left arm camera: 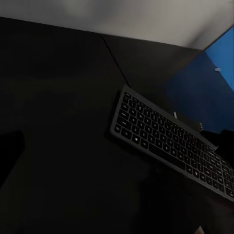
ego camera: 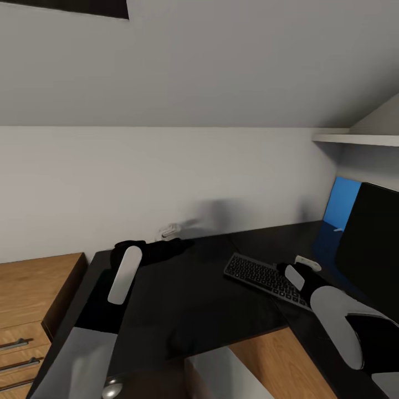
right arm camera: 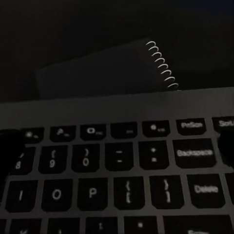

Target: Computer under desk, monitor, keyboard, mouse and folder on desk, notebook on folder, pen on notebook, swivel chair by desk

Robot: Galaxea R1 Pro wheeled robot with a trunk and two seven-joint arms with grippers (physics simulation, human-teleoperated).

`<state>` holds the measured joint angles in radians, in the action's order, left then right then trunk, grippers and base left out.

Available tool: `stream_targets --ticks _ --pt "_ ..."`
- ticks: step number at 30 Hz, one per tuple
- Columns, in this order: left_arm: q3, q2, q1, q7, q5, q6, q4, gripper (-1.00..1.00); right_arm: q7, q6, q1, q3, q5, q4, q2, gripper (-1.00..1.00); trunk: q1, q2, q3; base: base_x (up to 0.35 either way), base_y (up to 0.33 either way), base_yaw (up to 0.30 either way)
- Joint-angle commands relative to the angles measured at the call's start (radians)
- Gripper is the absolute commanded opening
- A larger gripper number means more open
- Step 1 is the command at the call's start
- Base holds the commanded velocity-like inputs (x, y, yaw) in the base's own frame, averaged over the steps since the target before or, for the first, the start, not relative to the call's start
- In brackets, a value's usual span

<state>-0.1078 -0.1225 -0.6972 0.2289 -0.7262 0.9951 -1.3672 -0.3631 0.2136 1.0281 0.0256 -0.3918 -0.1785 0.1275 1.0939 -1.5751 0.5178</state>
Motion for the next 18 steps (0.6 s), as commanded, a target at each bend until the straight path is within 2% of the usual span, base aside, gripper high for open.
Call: stream_targets --ticks 1,14,18 --pt "0.000 0.000 -0.001 0.011 -0.011 0.003 -0.001 1.00 -0.003 0.006 0.000 0.002 0.002 -0.003 0.000 1.00 0.004 -0.008 0.004 0.000 0.000 0.000" --pt "0.000 0.000 -0.001 0.012 -0.010 0.003 -0.001 1.00 -0.020 0.014 0.000 0.003 0.004 0.000 0.005 1.00 0.054 -0.099 0.045 0.000 0.000 0.000" --pt "0.000 0.000 -0.001 0.012 -0.010 0.003 -0.001 1.00 -0.054 0.015 0.000 0.003 0.004 0.001 0.005 1.00 0.054 -0.099 0.045 0.000 0.000 0.000"
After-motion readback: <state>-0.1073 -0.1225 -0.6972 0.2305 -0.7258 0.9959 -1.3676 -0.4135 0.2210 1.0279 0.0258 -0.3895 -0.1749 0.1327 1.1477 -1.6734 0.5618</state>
